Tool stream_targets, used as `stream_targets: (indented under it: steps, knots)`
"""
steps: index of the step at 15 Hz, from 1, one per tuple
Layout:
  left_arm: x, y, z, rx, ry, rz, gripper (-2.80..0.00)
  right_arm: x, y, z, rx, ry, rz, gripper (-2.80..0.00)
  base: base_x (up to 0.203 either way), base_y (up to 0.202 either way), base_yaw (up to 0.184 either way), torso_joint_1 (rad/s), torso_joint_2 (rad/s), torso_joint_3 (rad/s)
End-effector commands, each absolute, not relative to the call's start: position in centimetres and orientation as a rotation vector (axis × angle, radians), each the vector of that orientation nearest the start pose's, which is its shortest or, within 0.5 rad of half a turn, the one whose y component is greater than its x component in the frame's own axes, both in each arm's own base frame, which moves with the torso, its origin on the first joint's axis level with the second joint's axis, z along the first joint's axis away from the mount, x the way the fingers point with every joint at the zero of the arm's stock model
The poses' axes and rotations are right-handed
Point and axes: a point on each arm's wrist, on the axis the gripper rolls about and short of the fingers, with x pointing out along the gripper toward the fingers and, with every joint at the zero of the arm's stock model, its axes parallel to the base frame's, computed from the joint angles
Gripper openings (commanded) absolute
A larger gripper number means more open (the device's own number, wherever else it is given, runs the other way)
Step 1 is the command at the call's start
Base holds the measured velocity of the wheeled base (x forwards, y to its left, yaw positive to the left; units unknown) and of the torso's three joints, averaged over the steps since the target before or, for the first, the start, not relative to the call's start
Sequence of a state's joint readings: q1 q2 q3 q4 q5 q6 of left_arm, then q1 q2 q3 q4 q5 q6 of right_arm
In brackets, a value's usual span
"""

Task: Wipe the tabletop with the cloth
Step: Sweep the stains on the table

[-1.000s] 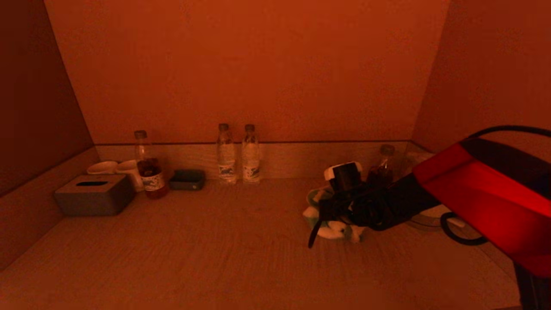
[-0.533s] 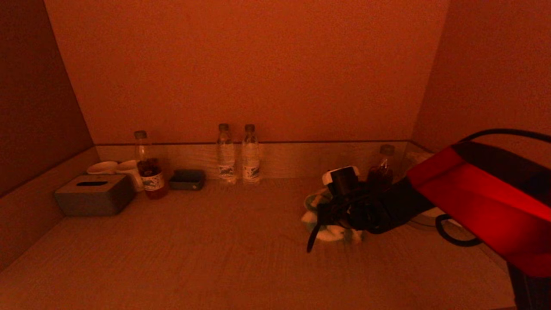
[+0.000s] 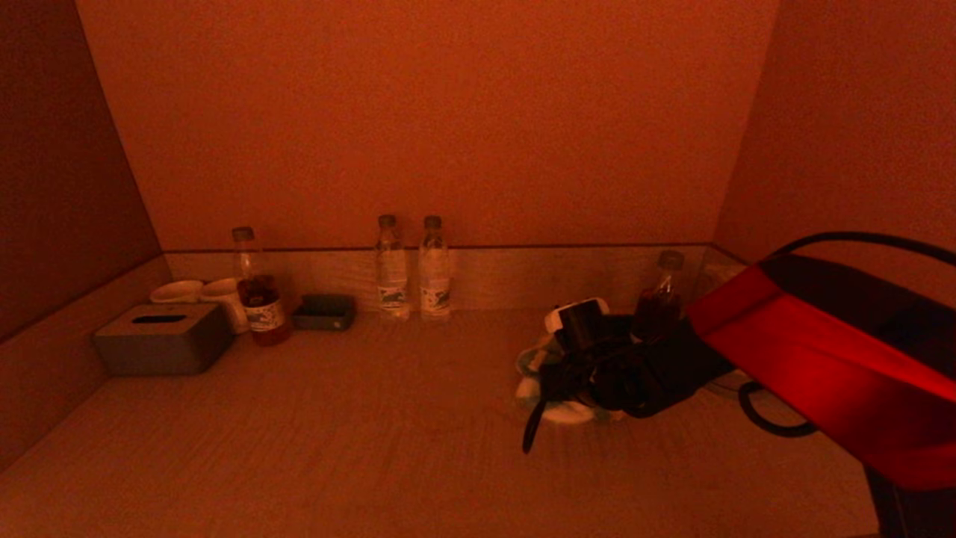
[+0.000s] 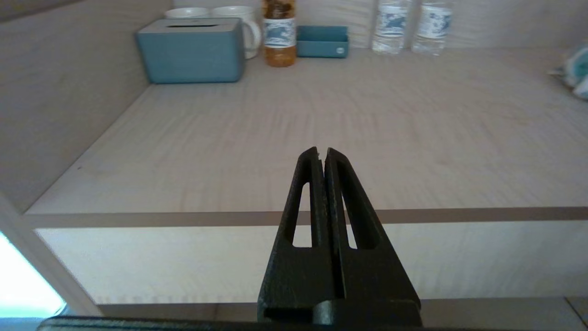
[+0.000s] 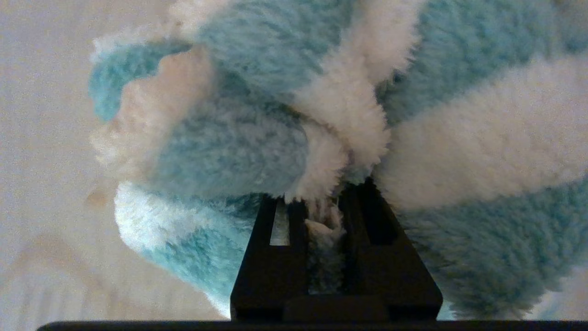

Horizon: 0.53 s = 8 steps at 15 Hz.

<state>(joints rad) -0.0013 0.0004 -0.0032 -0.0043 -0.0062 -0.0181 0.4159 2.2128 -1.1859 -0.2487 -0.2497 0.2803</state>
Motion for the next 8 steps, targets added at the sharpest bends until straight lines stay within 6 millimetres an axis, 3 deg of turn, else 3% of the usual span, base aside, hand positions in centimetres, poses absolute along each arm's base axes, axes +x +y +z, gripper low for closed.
stream_targets:
  steps: [1, 6, 8]
  knots:
    - [-2.3, 0.0, 7.7, -0.018, -0.008, -0.006, -2.8, 37.1, 16.4, 5.4, 0.004, 0.765, 0.067, -2.8, 0.0, 0.0, 0.0, 0.0, 0.0, 0.0]
    - [-2.3, 0.0, 7.7, -0.018, -0.008, -0.006, -2.8, 36.6, 17.3, 5.3, -0.01, 0.77, 0.088, -2.8, 0.0, 0.0, 0.0, 0.0, 0.0, 0.0]
    - [-2.3, 0.0, 7.7, -0.018, -0.008, -0.007, -2.8, 35.6, 19.4, 5.1, -0.039, 0.774, 0.143, -2.8, 0.0, 0.0, 0.0, 0.0, 0.0, 0.0]
